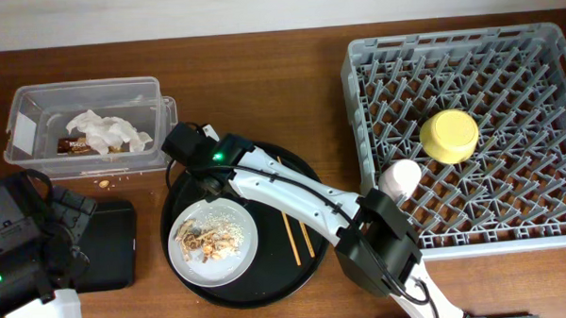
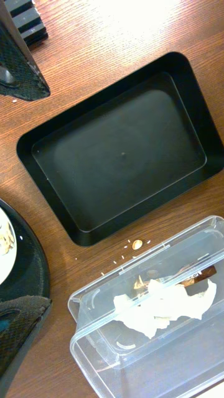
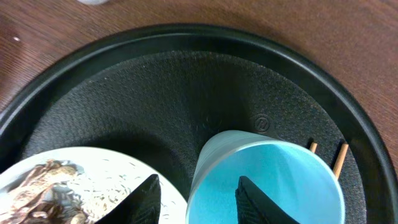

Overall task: Sort waste into correct bins and load items into the dishwasher rack
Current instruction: 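Reach the right gripper to the blue cup and grasp its rim, then carry the blue cup into the rack and set it upside down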

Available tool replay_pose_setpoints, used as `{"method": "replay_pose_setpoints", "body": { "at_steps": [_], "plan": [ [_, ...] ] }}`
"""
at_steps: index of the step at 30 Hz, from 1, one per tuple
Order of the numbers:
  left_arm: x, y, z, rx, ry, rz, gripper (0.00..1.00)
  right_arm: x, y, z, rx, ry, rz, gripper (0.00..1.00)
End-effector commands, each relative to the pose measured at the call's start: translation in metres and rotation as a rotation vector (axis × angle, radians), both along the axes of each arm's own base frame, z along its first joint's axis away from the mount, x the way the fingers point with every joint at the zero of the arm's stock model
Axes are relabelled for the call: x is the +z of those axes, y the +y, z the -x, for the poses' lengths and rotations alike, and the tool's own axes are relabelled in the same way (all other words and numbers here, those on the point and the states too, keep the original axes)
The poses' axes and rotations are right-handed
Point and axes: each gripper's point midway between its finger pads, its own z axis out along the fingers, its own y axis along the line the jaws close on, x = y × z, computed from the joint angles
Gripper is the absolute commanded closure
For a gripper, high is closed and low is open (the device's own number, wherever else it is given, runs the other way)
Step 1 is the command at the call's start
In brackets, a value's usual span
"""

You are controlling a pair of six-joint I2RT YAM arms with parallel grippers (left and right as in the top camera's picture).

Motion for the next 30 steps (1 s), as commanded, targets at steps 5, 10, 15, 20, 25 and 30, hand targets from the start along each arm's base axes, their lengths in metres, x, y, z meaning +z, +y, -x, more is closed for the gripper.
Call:
{"method": "replay_pose_setpoints", "body": {
  "at_steps": [5, 10, 15, 20, 25, 30],
  "plan": [
    [0.002, 0.001, 0.001, 0.008, -0.007, -0.003, 0.01, -0.009, -0.003, -0.005, -0.026, 0.0, 0.021, 0.72],
    [0.002, 0.001, 0.001, 0.008, -0.007, -0.003, 0.01, -0.009, -0.006, -0.001, -0.037, 0.023, 0.032, 0.86],
    [0.002, 0.001, 0.001, 0.008, -0.007, -0.003, 0.01, 0.016, -0.006, 0.006, -0.028, 0.077, -0.024, 0.96],
    [0.002, 0.001, 0.001, 0.008, -0.007, -0.003, 0.01, 0.124, -0.054, -0.012, -0.115, 0.023, -0.099, 0.96],
    [0.002, 0.001, 0.001, 0.008, -0.007, -0.003, 0.01, 0.236, -0.195, 0.0, -0.343, 0.007, -0.187, 0.96],
    [0.002, 0.001, 0.001, 0.008, -0.007, -0.003, 0.01, 0.319, -0.323, 0.042, -0.476, -0.208, -0.289, 0.96]
  ]
}}
